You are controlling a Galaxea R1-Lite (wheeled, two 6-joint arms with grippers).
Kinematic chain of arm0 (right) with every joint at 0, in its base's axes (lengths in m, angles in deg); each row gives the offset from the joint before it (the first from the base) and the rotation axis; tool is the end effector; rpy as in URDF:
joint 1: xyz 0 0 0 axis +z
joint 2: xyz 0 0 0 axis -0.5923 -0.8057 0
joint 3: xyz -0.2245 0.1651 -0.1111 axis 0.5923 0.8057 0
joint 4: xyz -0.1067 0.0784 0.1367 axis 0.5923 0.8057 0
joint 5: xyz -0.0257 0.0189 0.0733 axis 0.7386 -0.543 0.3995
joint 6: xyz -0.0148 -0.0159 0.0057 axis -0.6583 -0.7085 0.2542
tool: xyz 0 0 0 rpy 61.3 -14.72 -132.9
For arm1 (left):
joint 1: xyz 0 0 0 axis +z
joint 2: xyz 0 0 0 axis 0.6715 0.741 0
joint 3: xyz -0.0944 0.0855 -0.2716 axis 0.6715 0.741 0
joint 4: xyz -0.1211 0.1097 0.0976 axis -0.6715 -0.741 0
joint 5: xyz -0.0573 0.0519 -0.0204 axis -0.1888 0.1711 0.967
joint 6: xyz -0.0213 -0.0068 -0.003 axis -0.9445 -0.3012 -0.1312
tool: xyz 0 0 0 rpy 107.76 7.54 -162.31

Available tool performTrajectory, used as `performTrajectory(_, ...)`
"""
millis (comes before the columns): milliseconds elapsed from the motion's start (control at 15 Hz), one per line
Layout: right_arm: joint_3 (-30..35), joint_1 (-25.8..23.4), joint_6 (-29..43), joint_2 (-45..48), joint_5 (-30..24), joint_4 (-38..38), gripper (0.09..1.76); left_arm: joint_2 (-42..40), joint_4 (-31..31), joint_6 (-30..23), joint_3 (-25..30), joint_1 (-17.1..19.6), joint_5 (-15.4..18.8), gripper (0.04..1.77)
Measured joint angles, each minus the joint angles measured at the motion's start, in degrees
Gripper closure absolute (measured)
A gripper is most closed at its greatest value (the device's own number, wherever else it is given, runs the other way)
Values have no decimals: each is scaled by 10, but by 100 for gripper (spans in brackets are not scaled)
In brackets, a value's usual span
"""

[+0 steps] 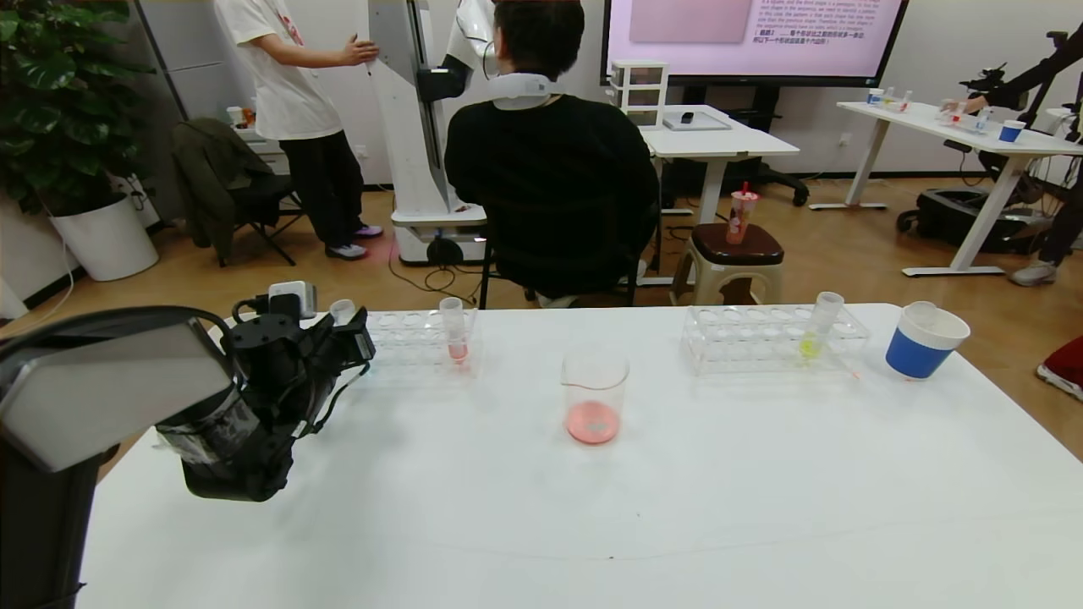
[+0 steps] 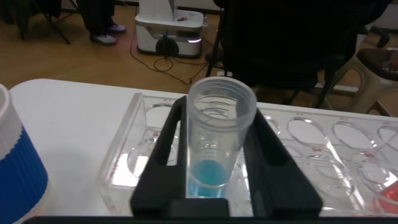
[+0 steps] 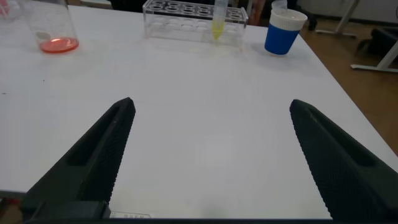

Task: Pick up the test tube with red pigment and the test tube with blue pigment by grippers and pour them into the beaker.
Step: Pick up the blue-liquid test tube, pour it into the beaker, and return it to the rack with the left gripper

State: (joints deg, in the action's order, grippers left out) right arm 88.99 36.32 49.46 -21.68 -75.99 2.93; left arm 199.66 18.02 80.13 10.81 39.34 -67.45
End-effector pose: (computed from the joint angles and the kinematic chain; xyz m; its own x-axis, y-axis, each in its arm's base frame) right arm -0.0230 0.0008 0.0752 0.9993 0.0363 -0.0010 -0.0363 0.9973 -0.0634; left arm 0.4045 -0.0169 0.0501 0.9945 0.0972 0.0399 -0.0933 0.9915 -0.0902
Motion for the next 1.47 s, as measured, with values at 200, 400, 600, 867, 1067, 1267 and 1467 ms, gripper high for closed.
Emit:
performTrajectory(200, 0, 0, 0, 0, 0, 0, 11, -1, 0, 0, 0, -2, -2, 125)
performTrajectory(400, 0, 0, 0, 0, 0, 0, 11, -2, 0, 1, 0, -4, -3, 130)
performTrajectory(600, 0, 0, 0, 0, 0, 0, 11, -6, -3, 1, 0, -4, -3, 130)
performTrajectory(867, 0, 0, 0, 0, 0, 0, 11, -42, -54, 11, -2, -4, -2, 130)
performTrajectory(1067, 0, 0, 0, 0, 0, 0, 11, -98, -148, 17, -21, -4, -1, 130)
performTrajectory(1267, 0, 0, 0, 0, 0, 0, 11, -155, -238, 18, -48, -4, 3, 130)
performTrajectory(1467, 0, 0, 0, 0, 0, 0, 11, -199, -281, 21, -64, -10, 5, 130)
